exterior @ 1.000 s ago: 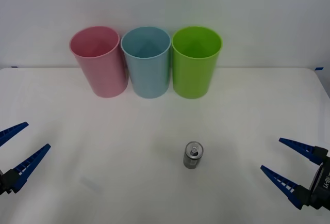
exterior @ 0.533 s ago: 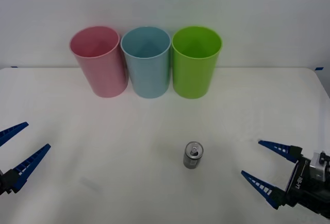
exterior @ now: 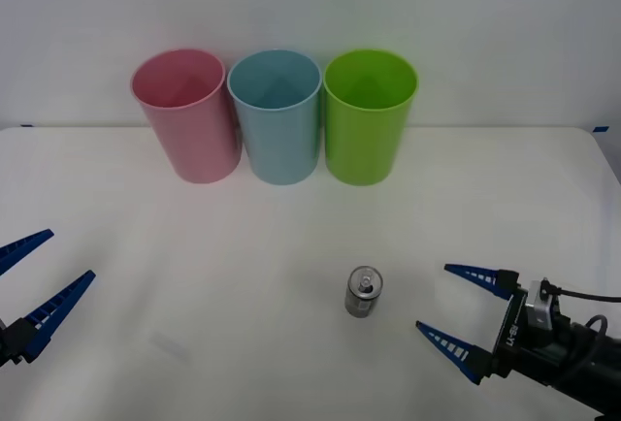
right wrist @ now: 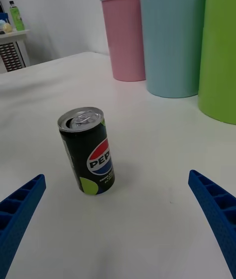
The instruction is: Grasp the object on the table and drop it into the matching bin: aluminum can to the light blue bin, PET bottle to the pink bin.
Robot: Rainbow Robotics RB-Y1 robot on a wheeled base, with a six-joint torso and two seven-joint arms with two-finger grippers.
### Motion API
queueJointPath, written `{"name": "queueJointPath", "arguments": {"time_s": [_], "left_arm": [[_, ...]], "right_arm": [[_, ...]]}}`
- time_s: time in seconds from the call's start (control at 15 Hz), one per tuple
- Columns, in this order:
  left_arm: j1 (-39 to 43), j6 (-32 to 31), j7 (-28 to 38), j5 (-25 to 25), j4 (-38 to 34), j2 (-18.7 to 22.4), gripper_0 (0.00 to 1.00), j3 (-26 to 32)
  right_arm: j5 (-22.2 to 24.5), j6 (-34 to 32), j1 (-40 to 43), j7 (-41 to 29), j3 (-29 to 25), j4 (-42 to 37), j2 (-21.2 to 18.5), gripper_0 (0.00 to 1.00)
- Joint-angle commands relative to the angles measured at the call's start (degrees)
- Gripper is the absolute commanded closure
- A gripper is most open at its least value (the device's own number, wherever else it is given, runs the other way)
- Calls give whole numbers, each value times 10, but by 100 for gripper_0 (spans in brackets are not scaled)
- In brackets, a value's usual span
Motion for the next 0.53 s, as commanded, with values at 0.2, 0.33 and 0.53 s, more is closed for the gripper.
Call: {"name": "queueJointPath", "arguments": {"time_s": [0.2,0.33,0.53], "left_arm": [[0,0,0,0,0,0,0,0],[0,0,0,0,0,0,0,0],[0,0,0,0,0,0,0,0]], "right_arm": [[0,60,-12,14,63,0,0,0],[0,90,-19,19,92,0,0,0],[-2,126,-28,24,128,0,1,0]]}}
